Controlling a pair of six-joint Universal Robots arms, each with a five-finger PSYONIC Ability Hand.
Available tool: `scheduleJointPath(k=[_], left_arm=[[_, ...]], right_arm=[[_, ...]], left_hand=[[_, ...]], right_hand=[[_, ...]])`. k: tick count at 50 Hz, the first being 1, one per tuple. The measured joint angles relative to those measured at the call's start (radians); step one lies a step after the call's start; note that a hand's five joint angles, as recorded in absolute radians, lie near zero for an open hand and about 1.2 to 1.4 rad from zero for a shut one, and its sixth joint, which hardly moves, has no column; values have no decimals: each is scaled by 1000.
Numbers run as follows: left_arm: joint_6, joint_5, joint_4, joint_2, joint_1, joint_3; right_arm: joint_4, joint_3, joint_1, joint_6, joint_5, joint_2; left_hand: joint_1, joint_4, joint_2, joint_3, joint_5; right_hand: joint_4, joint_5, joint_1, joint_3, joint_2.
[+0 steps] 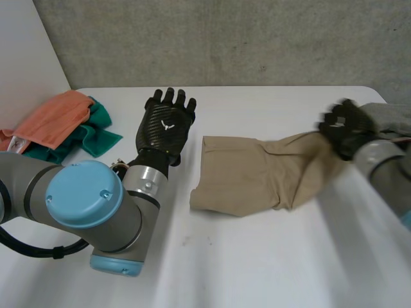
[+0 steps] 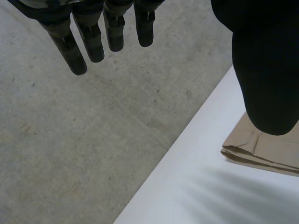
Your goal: Fold the laundry.
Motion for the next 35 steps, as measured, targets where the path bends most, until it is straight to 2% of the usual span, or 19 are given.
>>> scheduleJointPath(k=[4, 9, 12, 16, 17, 21, 23, 24, 25, 26, 27, 29, 30, 33, 35], left_arm=[[-14, -15, -3, 6, 8, -2], [-19, -24, -6, 10, 20, 0], [-24, -28, -6, 13, 31, 0], [-36, -36, -6, 19, 48, 1], [-39, -39, -6, 21, 52, 2], [-49, -49, -6, 27, 62, 9], [-57, -56, -5, 33, 74, 20], [-59, -58, -5, 34, 76, 24], [-61, -59, -5, 36, 80, 32], [-62, -60, -5, 36, 82, 37], [-63, -60, -5, 37, 83, 42], [-66, -60, -5, 36, 81, 65], [-66, -59, -5, 35, 81, 68], [-69, -54, -7, 24, 60, 116], [-73, -51, -11, 13, 46, 141]], right_arm=[[-33, -47, 113, -2, -152, 39], [-66, -94, 200, 1, -299, 110], [-73, -143, 268, 8, -364, 196], [-75, -197, 338, 28, -402, 292], [-75, -210, 355, 48, -408, 315], [-74, -226, 377, 137, -410, 338], [-74, -230, 382, 287, -398, 317], [-74, -229, 381, 318, -393, 310], [-74, -228, 380, 415, -376, 280], [-74, -228, 378, 480, -361, 257], [-74, -226, 377, 521, -348, 242], [-72, -223, 365, 699, -273, 171], [-72, -223, 364, 713, -266, 165], [-56, -216, 326, 936, -122, 80], [-41, -217, 304, 992, -73, 58]], left_hand=[[0, 0, 0, 0, 0], [0, 0, 0, 0, 0], [0, 0, 0, 0, 0], [0, 0, 0, 0, 0], [0, 0, 0, 0, 0], [0, 0, 0, 0, 0], [0, 0, 0, 0, 0], [0, 0, 0, 0, 0], [0, 0, 0, 0, 0], [0, 0, 0, 0, 0], [0, 0, 0, 0, 0], [0, 0, 0, 0, 0], [0, 0, 0, 0, 0], [0, 0, 0, 0, 0], [0, 0, 0, 0, 0]], right_hand=[[0, 8, 0, 4, 0], [0, 8, -1, 4, 0], [1, 8, 10, 4, 0], [-12, 1, 7, -9, -13], [-83, -49, -36, -81, -70], [-261, -192, -176, -262, -247], [-467, -393, -382, -474, -480], [-686, -620, -602, -706, -698], [-861, -805, -723, -875, -866], [-929, -874, -758, -938, -931], [-945, -890, -765, -957, -943], [-956, -907, -767, -974, -955], [-956, -907, -767, -974, -955], [-956, -908, -767, -974, -955], [-956, -908, -767, -974, -955]])
